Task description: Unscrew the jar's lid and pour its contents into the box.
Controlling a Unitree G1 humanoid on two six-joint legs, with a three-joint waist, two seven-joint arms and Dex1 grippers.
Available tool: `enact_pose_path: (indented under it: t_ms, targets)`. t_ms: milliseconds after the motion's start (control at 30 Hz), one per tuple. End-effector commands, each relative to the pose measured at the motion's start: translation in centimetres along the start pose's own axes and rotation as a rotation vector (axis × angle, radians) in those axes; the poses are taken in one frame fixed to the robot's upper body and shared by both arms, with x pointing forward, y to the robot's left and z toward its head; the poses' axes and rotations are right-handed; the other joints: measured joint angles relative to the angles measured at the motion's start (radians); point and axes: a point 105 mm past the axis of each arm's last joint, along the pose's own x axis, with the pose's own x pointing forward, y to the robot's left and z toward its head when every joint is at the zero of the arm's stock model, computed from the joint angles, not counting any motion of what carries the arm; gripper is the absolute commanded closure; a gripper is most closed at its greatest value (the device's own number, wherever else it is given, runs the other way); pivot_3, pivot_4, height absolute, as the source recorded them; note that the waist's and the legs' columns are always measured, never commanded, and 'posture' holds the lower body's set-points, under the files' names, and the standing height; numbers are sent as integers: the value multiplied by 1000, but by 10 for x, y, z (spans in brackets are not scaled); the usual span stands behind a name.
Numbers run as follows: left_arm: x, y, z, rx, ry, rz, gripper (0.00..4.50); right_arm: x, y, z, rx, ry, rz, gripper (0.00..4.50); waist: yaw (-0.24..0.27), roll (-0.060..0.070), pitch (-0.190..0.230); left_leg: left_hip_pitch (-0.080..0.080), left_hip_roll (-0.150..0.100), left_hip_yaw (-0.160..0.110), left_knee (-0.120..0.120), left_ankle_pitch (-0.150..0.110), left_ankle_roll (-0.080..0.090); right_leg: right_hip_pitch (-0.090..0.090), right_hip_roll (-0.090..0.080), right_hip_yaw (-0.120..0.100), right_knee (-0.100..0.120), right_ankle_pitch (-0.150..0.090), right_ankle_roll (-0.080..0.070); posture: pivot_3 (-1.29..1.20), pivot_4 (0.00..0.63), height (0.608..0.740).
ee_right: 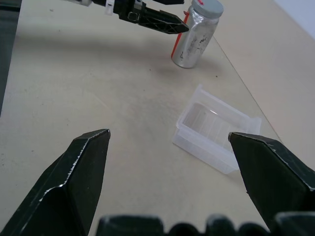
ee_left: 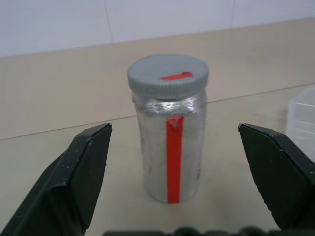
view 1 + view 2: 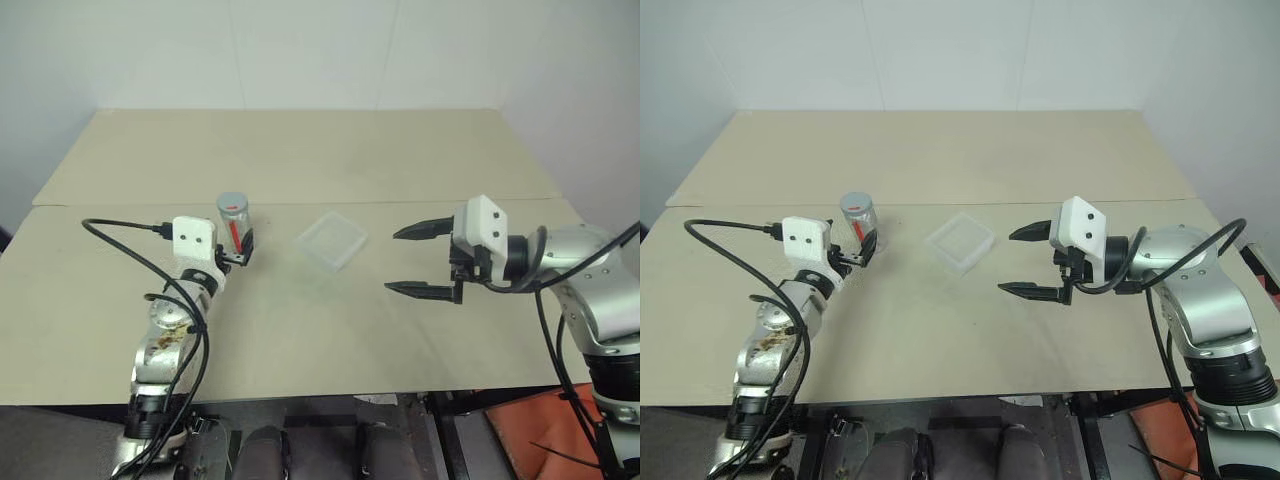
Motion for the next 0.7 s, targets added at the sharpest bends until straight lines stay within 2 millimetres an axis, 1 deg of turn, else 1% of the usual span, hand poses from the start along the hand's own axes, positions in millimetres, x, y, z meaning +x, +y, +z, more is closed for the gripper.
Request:
enact_pose_path:
  t_ms: [33,300,533,700]
  targets:
    - [9,1,11,11,-68,33,27,-3,-3,18,-79,-41,-21,0,0,0,0,0,0,0,0,0,0,0,0,0,0,0,0,0,150,740]
    - [21,-12,6,0,-107,45,27,-3,-3,21,-93,-50,-23,0,0,0,0,0,0,0,0,0,0,0,0,0,0,0,0,0,150,740]
    - [33,-9,4,-23,-130,93,27,-4,-4,25,-106,-53,-32,0,1,0,0,-1,0,0,0,0,0,0,0,-1,0,0,0,0,150,740]
    - [41,-15,4,-8,-137,72,27,-3,-3,25,-112,-52,-25,0,1,0,0,-1,0,0,1,0,0,0,0,-1,0,0,1,0,150,740]
